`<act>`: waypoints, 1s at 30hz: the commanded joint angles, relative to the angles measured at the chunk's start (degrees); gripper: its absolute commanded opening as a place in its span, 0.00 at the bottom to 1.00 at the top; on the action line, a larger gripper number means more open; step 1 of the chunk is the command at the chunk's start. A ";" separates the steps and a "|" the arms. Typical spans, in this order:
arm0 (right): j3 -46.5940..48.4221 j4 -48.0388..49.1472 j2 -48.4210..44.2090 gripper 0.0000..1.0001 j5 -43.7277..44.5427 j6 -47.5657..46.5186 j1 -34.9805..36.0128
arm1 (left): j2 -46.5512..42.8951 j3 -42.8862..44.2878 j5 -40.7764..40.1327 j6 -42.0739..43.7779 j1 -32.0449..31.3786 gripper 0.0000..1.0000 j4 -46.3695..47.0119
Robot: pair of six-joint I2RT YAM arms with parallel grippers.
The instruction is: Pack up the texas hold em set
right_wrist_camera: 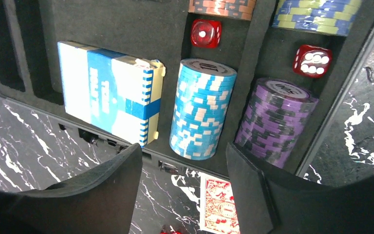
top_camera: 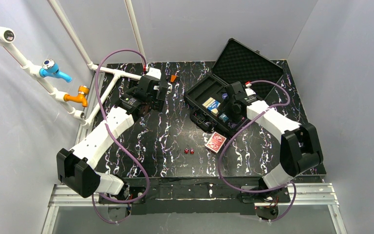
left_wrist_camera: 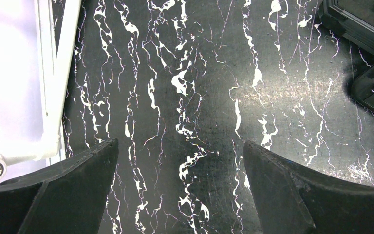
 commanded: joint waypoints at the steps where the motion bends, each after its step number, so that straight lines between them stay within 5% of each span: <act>1: -0.29 -0.05 -4.65 0.68 1.60 -1.42 0.02 | -2.24 -0.52 -0.80 0.30 0.24 0.99 -0.90; 15: 4.67 0.95 -2.63 0.21 9.79 -11.14 -2.27 | -2.39 -0.63 -0.98 0.38 0.20 0.99 -0.88; 30: 7.35 1.05 6.81 0.12 5.94 -16.47 -2.71 | -1.72 -0.48 -1.16 0.41 0.25 0.99 -0.90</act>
